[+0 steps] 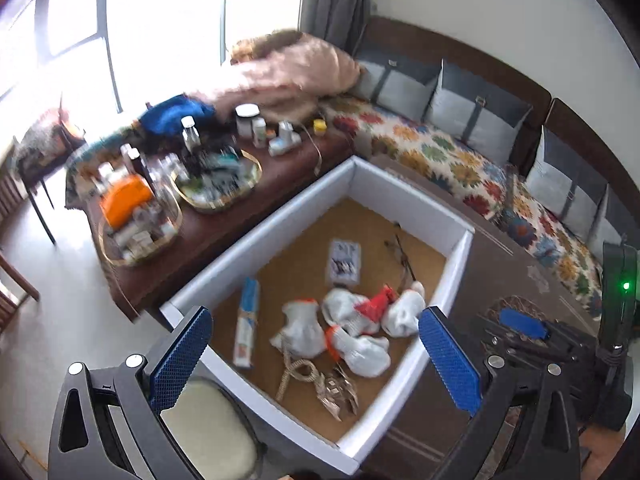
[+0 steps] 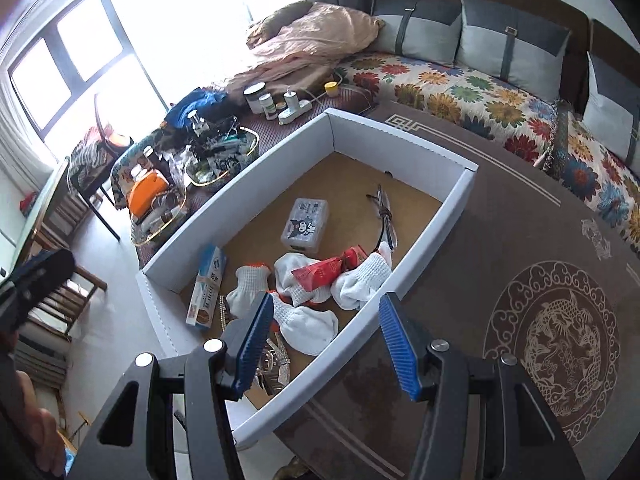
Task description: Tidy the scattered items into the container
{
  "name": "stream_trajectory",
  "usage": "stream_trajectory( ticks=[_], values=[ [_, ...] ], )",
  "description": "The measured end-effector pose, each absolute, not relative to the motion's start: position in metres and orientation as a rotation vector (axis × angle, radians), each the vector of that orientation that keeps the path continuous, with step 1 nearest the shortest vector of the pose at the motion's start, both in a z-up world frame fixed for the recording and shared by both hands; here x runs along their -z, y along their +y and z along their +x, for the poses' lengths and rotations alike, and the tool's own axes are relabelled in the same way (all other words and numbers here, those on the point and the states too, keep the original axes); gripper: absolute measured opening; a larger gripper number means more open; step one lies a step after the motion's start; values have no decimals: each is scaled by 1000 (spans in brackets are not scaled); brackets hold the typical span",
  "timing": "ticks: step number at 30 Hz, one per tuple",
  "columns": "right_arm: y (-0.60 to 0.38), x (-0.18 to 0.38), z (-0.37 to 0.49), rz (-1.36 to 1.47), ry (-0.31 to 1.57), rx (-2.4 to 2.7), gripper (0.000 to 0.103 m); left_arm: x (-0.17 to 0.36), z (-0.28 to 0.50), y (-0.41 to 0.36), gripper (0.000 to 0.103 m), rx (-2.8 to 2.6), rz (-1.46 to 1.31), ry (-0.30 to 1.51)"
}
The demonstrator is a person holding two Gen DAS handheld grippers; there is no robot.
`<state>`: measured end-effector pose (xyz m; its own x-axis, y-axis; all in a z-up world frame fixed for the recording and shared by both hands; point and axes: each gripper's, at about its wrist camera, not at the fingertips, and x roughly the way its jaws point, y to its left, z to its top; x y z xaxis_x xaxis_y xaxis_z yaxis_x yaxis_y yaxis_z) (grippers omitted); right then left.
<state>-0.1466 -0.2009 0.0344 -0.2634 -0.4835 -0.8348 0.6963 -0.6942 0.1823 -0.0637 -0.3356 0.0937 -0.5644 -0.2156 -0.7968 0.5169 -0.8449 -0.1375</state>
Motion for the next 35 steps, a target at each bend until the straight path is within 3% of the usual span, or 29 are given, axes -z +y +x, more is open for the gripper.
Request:
stream_trajectory(
  ticks=[5, 29, 35],
  values=[
    [-225, -32, -146, 1252, 376, 1984, 56, -82, -74, -345, 103, 2364, 1205, 533],
    [-247, -15, -149, 1262, 410, 1957, 56, -68, -87, -362, 103, 2263, 1240, 501],
    [-249, -10, -149, 1273, 409, 1952, 56, -60, -88, -360, 103, 2348, 1268, 629]
  ],
)
